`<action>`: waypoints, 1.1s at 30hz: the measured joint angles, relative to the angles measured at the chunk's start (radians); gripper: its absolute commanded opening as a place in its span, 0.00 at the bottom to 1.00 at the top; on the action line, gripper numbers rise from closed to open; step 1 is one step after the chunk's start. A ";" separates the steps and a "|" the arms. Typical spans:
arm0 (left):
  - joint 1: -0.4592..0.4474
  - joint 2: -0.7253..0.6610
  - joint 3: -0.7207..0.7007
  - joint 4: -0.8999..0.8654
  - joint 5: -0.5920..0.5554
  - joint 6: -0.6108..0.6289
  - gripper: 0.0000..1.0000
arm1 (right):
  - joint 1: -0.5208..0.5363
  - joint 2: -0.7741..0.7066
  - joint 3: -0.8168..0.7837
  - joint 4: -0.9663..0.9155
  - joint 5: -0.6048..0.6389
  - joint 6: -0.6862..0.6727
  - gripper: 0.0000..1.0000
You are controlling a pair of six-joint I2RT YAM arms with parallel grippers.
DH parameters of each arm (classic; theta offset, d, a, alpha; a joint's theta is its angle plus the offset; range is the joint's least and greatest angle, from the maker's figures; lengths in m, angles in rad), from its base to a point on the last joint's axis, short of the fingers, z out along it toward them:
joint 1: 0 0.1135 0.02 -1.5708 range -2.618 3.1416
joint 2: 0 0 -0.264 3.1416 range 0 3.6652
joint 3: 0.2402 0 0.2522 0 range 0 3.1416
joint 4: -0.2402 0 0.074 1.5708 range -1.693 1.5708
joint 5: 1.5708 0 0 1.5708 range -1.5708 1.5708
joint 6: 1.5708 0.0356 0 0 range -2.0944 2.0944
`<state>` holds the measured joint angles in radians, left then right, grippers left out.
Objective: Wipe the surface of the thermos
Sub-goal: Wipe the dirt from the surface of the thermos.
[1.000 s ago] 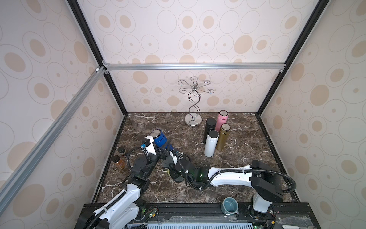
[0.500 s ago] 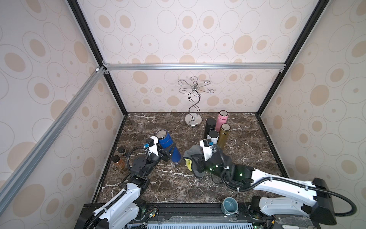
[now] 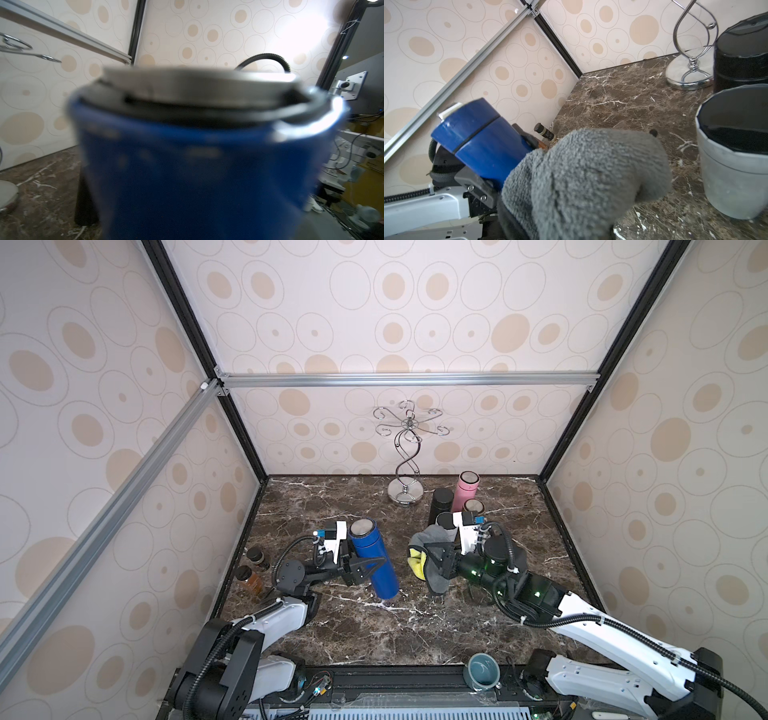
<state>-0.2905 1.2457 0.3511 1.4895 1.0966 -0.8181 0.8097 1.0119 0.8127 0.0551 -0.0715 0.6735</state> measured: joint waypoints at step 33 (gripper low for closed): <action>-0.003 -0.007 0.000 0.095 0.070 -0.064 0.00 | 0.060 0.353 -0.017 0.333 -0.282 0.176 0.00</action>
<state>-0.2935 1.2385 0.3511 1.5845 1.1667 -0.8825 0.8692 1.3651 0.7956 0.3878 -0.3538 0.8497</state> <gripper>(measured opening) 0.657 0.095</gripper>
